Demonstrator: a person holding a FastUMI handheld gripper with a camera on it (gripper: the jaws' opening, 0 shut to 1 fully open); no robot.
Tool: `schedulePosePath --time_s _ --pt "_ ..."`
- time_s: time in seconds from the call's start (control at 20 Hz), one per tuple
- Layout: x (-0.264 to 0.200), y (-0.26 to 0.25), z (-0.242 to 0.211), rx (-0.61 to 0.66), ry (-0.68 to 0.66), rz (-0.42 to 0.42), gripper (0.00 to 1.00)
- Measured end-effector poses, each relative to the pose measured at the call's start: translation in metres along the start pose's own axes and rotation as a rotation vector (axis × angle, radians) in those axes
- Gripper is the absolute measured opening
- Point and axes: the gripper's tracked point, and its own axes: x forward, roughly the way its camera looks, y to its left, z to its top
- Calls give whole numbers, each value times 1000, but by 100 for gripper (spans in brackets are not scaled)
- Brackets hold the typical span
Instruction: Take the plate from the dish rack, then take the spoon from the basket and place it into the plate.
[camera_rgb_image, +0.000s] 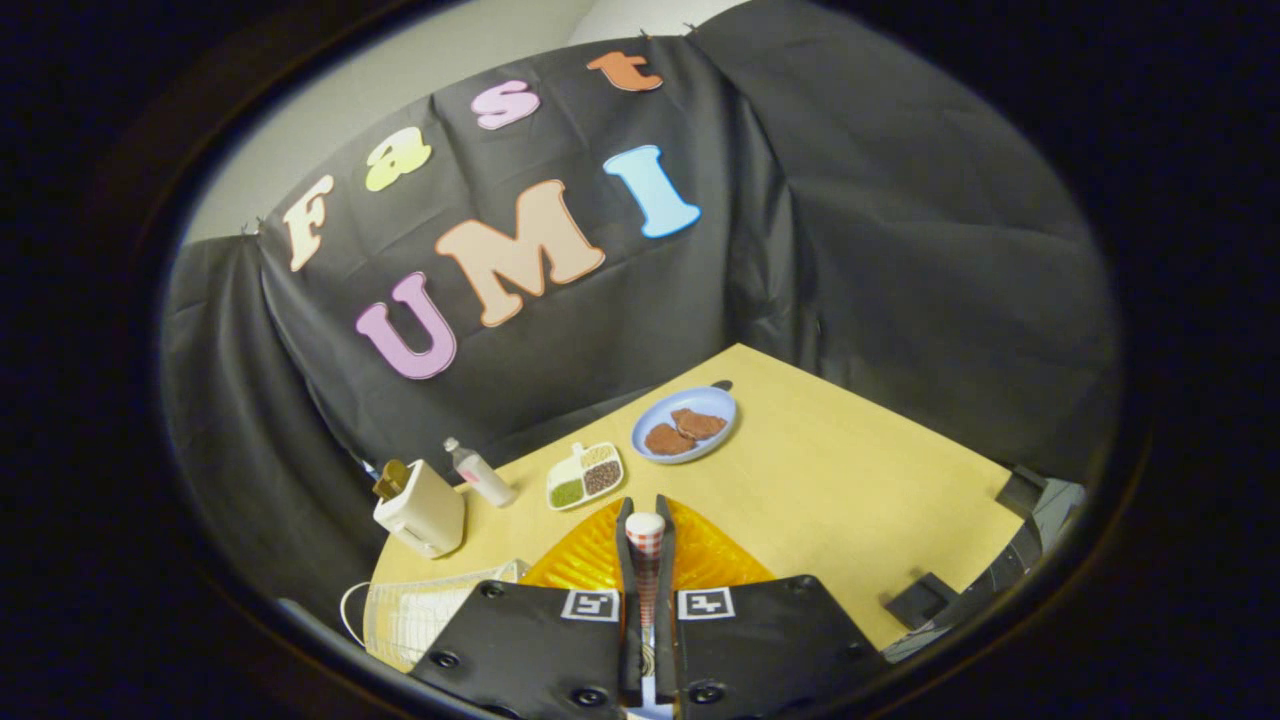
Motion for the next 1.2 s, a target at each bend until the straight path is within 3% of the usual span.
schedulePosePath --time_s 0.25,0.65,1.2 --pt "-1 -28 -32 28 38 -42 7" --pt "19 -47 -83 66 125 -38 8" --pt "41 -48 -105 -1 190 -27 15"
